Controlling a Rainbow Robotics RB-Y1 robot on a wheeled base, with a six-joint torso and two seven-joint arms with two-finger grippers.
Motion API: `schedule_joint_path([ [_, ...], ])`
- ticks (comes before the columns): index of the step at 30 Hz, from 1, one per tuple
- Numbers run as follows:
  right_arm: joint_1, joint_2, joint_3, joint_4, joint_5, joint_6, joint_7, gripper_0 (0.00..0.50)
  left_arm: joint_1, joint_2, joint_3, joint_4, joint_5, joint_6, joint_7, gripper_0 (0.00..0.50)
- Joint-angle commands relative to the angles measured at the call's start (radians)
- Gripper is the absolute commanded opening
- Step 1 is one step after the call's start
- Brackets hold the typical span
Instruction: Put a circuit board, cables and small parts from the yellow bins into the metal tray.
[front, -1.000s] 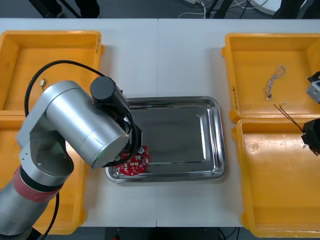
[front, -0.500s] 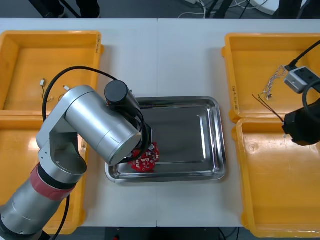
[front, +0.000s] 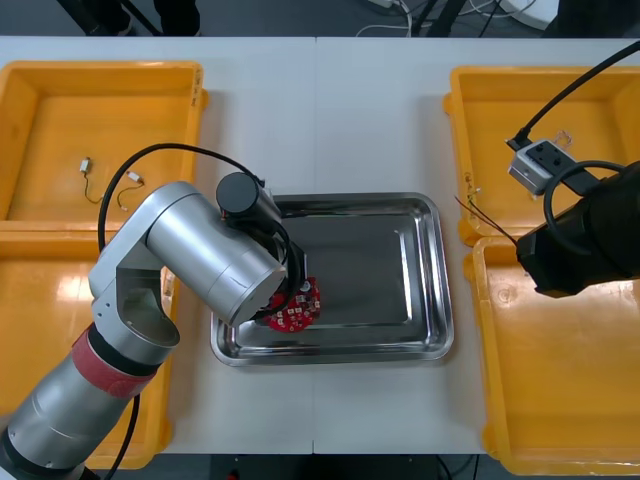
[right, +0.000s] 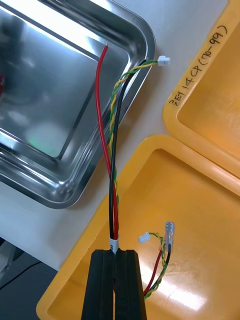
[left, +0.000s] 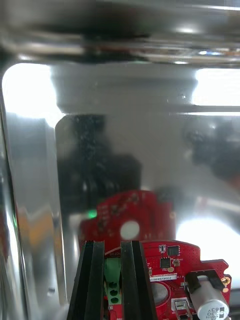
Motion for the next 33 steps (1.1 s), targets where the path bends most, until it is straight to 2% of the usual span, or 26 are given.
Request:
schedule_joint_path([
  [1, -0.039, 0.013, 0.022, -0.027, 0.009, 0.005, -0.019, 0.0, 0.032, -0.018, -0.019, -0.015, -0.029, -0.019, -0.066, 0.0],
  [10, -0.038, 0.013, 0.024, -0.031, 0.012, 0.005, -0.019, 0.0, 0.066, -0.015, -0.019, -0.015, -0.059, -0.017, -0.078, 0.0],
  [25, -0.021, 0.016, 0.024, -0.028, 0.005, 0.005, -0.03, 0.0, 0.087, -0.011, -0.019, -0.015, -0.066, -0.017, -0.086, 0.009],
  [28, -0.013, 0.016, 0.024, -0.028, 0.0, 0.005, -0.033, 0.0, 0.086, -0.011, -0.019, -0.015, -0.065, -0.017, -0.086, 0.044],
  [29, -0.013, 0.016, 0.024, -0.03, 0.002, 0.005, -0.033, 0.0, 0.086, -0.011, -0.019, -0.015, -0.065, -0.017, -0.087, 0.068],
  [31, -0.013, 0.016, 0.027, -0.03, 0.0, 0.005, -0.035, 0.0, 0.086, -0.011, -0.019, -0.015, -0.065, -0.019, -0.089, 0.163],
  [32, -0.012, 0.016, 0.027, -0.03, -0.001, 0.005, -0.035, 0.0, 0.086, -0.011, -0.019, -0.015, -0.066, -0.019, -0.089, 0.186],
  [33, -0.012, 0.016, 0.027, -0.03, -0.004, 0.005, -0.035, 0.0, 0.086, -0.011, -0.019, -0.015, -0.065, -0.019, -0.089, 0.255],
])
